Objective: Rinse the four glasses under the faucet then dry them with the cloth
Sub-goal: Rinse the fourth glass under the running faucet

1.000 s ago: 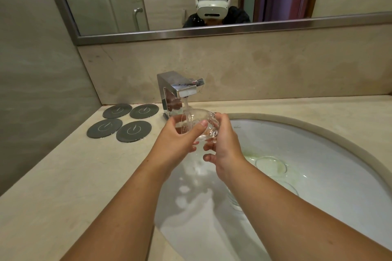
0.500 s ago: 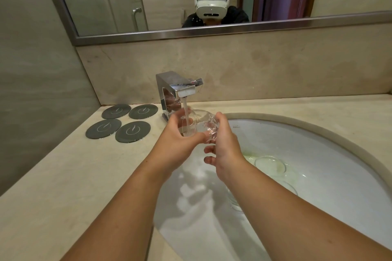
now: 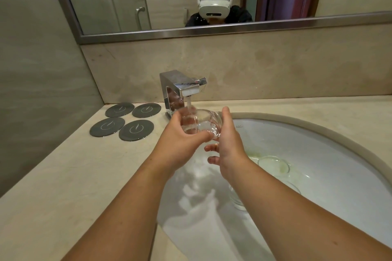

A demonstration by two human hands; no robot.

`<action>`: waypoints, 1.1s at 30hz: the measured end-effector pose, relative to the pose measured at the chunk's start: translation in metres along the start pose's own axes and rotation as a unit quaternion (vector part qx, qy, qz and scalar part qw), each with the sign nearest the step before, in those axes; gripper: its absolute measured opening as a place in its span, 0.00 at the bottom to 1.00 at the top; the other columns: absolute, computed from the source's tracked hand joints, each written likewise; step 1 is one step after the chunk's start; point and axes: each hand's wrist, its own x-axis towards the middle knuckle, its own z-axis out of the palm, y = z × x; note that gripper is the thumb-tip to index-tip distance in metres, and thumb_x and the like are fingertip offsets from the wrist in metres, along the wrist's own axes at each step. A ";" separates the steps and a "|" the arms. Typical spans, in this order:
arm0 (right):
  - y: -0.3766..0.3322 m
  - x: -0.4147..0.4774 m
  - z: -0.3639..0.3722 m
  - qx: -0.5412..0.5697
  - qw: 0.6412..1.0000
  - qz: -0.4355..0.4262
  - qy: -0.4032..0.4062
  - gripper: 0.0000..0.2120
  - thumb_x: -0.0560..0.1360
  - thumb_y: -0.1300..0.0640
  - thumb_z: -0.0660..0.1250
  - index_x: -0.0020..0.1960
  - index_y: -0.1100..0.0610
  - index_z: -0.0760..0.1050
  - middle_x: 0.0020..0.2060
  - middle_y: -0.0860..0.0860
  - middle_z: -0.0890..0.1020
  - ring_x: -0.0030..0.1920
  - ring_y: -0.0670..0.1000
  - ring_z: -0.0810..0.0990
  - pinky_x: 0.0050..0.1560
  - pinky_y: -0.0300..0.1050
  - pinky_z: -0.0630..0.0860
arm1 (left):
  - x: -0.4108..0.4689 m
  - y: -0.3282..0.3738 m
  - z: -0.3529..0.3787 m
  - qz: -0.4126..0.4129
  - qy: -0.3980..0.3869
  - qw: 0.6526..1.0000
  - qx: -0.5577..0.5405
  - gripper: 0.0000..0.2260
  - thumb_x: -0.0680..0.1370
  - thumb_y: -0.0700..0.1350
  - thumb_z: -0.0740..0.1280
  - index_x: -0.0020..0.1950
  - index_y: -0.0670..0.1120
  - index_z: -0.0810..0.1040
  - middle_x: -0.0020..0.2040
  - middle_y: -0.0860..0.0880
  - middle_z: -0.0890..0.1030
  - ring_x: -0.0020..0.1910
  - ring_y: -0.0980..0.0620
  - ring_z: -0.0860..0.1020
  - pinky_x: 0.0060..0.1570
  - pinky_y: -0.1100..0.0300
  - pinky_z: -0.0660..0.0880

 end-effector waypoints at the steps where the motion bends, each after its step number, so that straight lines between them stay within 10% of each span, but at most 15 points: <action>1: 0.001 0.001 0.000 0.002 1.000 0.000 0.003 0.29 0.81 0.28 0.56 0.58 0.49 0.83 0.46 0.50 0.85 0.36 0.51 0.78 0.35 0.46 0.72 | 0.000 0.000 0.000 0.005 -0.005 1.000 0.006 0.28 0.74 0.38 0.78 0.71 0.54 0.75 0.59 0.57 0.85 0.53 0.60 0.86 0.56 0.59 0.80; 11: 0.005 0.011 0.002 0.070 0.996 -0.045 0.027 0.21 0.81 0.38 0.63 0.57 0.53 0.82 0.46 0.53 0.85 0.29 0.50 0.74 0.30 0.45 0.72 | 0.004 -0.005 0.003 -0.048 -0.034 0.998 -0.032 0.38 0.63 0.65 0.80 0.70 0.56 0.73 0.62 0.54 0.86 0.57 0.57 0.86 0.53 0.55 0.81; 23: 0.005 0.012 0.000 0.080 0.997 0.003 0.001 0.26 0.81 0.35 0.63 0.58 0.57 0.81 0.42 0.55 0.83 0.30 0.52 0.76 0.30 0.44 0.71 | 0.004 -0.004 -0.003 -0.003 -0.005 1.000 0.008 0.31 0.72 0.44 0.80 0.72 0.55 0.74 0.62 0.54 0.84 0.57 0.60 0.85 0.66 0.50 0.80; 33: 0.010 0.019 0.005 0.071 0.996 -0.048 0.005 0.19 0.84 0.41 0.62 0.64 0.53 0.77 0.49 0.54 0.85 0.28 0.50 0.77 0.33 0.46 0.75 | 0.009 -0.011 0.002 -0.066 -0.014 0.995 -0.067 0.40 0.63 0.66 0.80 0.71 0.52 0.75 0.64 0.49 0.85 0.56 0.50 0.88 0.54 0.54 0.83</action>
